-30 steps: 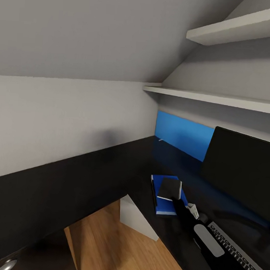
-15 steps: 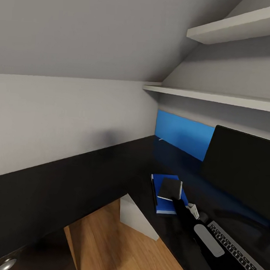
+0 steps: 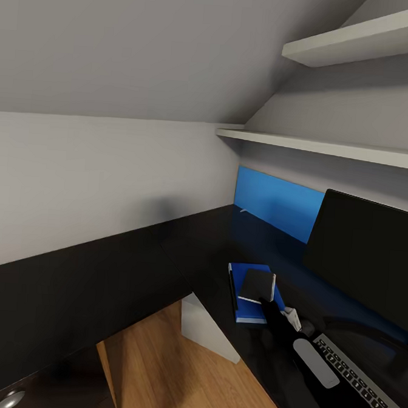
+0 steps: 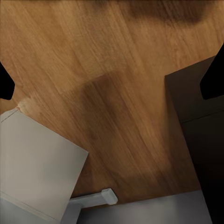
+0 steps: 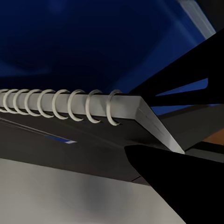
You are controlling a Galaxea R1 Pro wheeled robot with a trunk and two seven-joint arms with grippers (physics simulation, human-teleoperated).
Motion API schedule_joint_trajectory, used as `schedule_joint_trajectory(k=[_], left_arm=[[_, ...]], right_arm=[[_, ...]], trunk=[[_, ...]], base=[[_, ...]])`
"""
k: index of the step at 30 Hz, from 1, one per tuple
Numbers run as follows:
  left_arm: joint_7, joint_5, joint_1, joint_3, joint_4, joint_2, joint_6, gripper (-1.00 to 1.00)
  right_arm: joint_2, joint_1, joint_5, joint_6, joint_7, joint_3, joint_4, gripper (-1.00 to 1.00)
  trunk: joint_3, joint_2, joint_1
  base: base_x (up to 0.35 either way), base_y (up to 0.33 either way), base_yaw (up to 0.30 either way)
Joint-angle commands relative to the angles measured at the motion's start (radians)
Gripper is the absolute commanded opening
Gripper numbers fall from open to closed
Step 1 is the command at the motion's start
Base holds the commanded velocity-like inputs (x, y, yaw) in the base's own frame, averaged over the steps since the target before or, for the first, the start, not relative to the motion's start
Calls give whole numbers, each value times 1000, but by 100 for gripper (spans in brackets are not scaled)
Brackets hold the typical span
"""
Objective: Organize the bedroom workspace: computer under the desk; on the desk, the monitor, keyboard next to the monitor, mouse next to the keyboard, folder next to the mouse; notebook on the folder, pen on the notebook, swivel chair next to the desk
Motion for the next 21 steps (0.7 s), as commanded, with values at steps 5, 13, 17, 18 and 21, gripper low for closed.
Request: schedule_joint_trajectory(k=[5,13,17,18,21], left_arm=[[9,5,-1,-11,-2,2,-5,100],[9,5,-1,-11,-1,2,-5,100],[9,5,-1,-12,-2,2,-5,100],[9,5,-1,-12,-2,2,-5,100],[9,5,-1,-12,-2,2,-5,100]], right_arm=[[-1,0,-10,1,3,3,-1,-100],[-1,-1,-10,1,1,3,-1,100],[-1,-1,-10,1,3,3,-1,100],[-1,-1,-10,1,3,3,-1,100],[-1,-1,-11,1,4,3,-1,100]], trunk=[[2,6,-4],[2,6,-4],[15,34,-19],[18,41,-23],[27,62,-35]], base=[[0,0,0],[0,0,0],[0,0,0],[0,0,0],[0,0,0]])
